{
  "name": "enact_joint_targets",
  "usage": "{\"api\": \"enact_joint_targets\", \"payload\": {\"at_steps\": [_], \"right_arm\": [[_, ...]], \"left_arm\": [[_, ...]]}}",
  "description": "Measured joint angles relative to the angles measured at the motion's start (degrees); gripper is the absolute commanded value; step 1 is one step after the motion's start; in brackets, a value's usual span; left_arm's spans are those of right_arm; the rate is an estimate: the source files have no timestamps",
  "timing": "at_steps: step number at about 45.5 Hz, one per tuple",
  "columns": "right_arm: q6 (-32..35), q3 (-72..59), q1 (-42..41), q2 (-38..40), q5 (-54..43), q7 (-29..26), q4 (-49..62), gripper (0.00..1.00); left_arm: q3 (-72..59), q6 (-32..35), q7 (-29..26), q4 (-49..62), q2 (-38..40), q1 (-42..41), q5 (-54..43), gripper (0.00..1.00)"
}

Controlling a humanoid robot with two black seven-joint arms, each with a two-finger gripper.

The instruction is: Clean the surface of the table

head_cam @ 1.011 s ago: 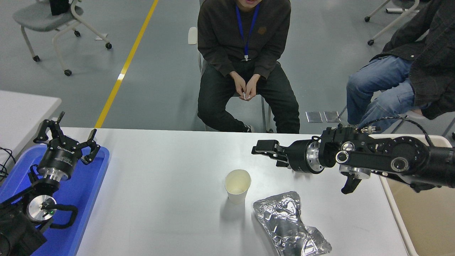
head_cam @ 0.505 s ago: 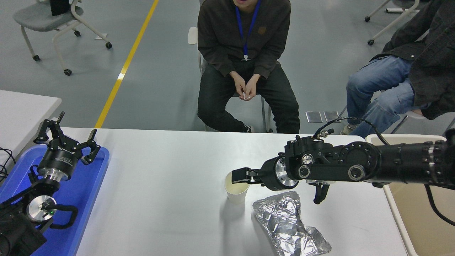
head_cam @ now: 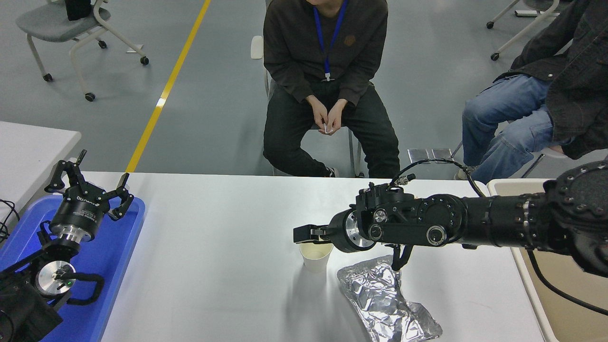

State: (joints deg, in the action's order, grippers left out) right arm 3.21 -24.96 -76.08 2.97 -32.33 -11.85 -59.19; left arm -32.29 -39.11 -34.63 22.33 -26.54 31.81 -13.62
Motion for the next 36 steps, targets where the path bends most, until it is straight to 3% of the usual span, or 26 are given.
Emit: {"api": "enact_joint_targets", "payload": {"at_steps": [13,23,28,29,36], "right_arm": [[-0.2,-0.3,1.0,-0.7,-0.7,0.5,1.6,0.97],[-0.5,-0.4,2.6,-1.3,-3.9,0.9,2.0,0.86],[-0.7,-0.4,3.1,-1.5,-4.8,1.5,2.1,0.64],[-0.7,-0.4,3.1,-1.5,-5.0,1.7,2.1,0.54],[-0.8,-0.4,3.3,-1.5,-5.6,2.6,2.2,0.41]], "left_arm": [[0.0,0.0,0.0,0.0,0.0,0.0,0.0,1.0],[0.0,0.0,0.0,0.0,0.0,0.0,0.0,1.0],[0.0,0.0,0.0,0.0,0.0,0.0,0.0,1.0],[0.0,0.0,0.0,0.0,0.0,0.0,0.0,1.0],[0.0,0.0,0.0,0.0,0.0,0.0,0.0,1.0]]}}
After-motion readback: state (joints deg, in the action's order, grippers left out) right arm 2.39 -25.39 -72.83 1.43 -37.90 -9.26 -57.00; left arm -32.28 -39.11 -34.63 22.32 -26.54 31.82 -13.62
